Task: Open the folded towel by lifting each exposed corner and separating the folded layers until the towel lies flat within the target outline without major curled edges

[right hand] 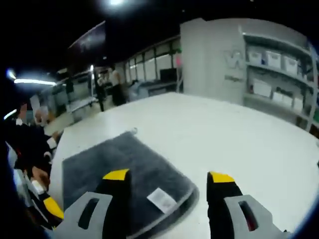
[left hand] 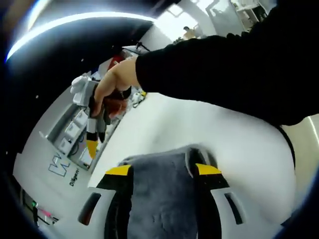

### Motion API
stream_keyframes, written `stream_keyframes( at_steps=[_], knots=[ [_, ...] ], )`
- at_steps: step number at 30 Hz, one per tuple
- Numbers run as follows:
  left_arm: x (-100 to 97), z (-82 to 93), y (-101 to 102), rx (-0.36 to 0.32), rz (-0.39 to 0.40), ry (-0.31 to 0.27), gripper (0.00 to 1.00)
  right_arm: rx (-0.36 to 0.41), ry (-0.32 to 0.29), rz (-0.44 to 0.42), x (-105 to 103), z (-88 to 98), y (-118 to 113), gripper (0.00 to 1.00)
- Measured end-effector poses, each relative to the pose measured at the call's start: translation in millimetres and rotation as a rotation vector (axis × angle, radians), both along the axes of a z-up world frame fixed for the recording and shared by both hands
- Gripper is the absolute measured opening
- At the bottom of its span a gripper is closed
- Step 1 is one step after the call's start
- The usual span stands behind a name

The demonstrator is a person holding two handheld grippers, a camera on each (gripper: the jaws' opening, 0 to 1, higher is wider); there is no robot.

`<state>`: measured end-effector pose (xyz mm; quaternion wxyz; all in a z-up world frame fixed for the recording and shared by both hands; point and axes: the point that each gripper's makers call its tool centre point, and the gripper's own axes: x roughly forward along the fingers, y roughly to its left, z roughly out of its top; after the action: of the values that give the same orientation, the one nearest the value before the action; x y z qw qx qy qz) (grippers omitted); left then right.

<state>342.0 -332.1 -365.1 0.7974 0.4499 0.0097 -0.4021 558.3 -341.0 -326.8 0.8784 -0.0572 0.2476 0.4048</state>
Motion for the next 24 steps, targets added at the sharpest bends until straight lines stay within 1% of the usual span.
stream_keyframes(
  at_steps=[1, 3, 4, 5, 6, 7, 8, 10, 12, 13, 14, 15, 16, 18, 21, 22, 24],
  knots=[
    [0.5, -0.3, 1, 0.002, 0.002, -0.001, 0.43, 0.002, 0.015, -0.008, 1, -5.2, -1, 0.52],
    [1.0, -1.7, 2, 0.003, 0.004, 0.007, 0.43, 0.012, 0.022, -0.009, 0, -12.3, 2, 0.49],
    [0.7, -3.7, 1, 0.008, 0.001, 0.009, 0.43, 0.058, 0.044, 0.000, 0, -18.7, 9, 0.49],
    [0.5, -5.8, 1, 0.014, -0.002, 0.012, 0.43, 0.081, 0.062, 0.012, -2, -21.8, 13, 0.48],
    [0.4, -6.8, 0, 0.020, -0.005, 0.010, 0.42, 0.116, 0.101, 0.027, -5, -27.0, 17, 0.47],
    [0.4, -6.9, 0, 0.022, -0.005, 0.009, 0.42, 0.144, 0.132, 0.023, -5, -31.3, 19, 0.44],
    [-0.1, -7.1, 0, 0.025, -0.008, 0.011, 0.40, 0.157, 0.145, 0.014, -5, -35.1, 19, 0.41],
    [-0.8, -7.1, 0, 0.024, -0.012, 0.017, 0.39, 0.155, 0.149, -0.009, -2, -40.8, 18, 0.38],
    [-0.8, -8.4, 1, 0.026, -0.020, 0.026, 0.35, 0.155, 0.176, -0.025, -4, -47.6, 20, 0.38],
    [-1.8, -10.0, 0, 0.028, -0.033, 0.030, 0.34, 0.155, 0.180, -0.025, -6, -49.7, 21, 0.38],
    [-1.6, -11.6, 1, 0.032, -0.030, 0.034, 0.32, 0.161, 0.187, -0.032, -7, -51.0, 21, 0.38],
    [-1.7, -13.0, 1, 0.035, -0.030, 0.034, 0.31, 0.186, 0.210, -0.051, -8, -51.9, 21, 0.38],
    [-2.2, -13.8, 1, 0.039, -0.034, 0.033, 0.30, 0.194, 0.214, -0.055, -8, -51.7, 21, 0.38],
    [-2.8, -15.1, 2, 0.044, -0.039, 0.038, 0.27, 0.232, 0.243, -0.094, -9, -53.8, 18, 0.38],
    [-4.6, -17.5, 1, 0.051, -0.054, 0.045, 0.23, 0.252, 0.279, -0.146, -10, -62.6, 11, 0.38],
    [-4.7, -18.6, 2, 0.055, -0.057, 0.044, 0.22, 0.246, 0.292, -0.154, -11, -67.2, 10, 0.37],
    [-6.9, -21.4, 2, 0.059, -0.062, 0.042, 0.21, 0.246, 0.314, -0.140, -19, -73.7, 13, 0.32]
  ],
)
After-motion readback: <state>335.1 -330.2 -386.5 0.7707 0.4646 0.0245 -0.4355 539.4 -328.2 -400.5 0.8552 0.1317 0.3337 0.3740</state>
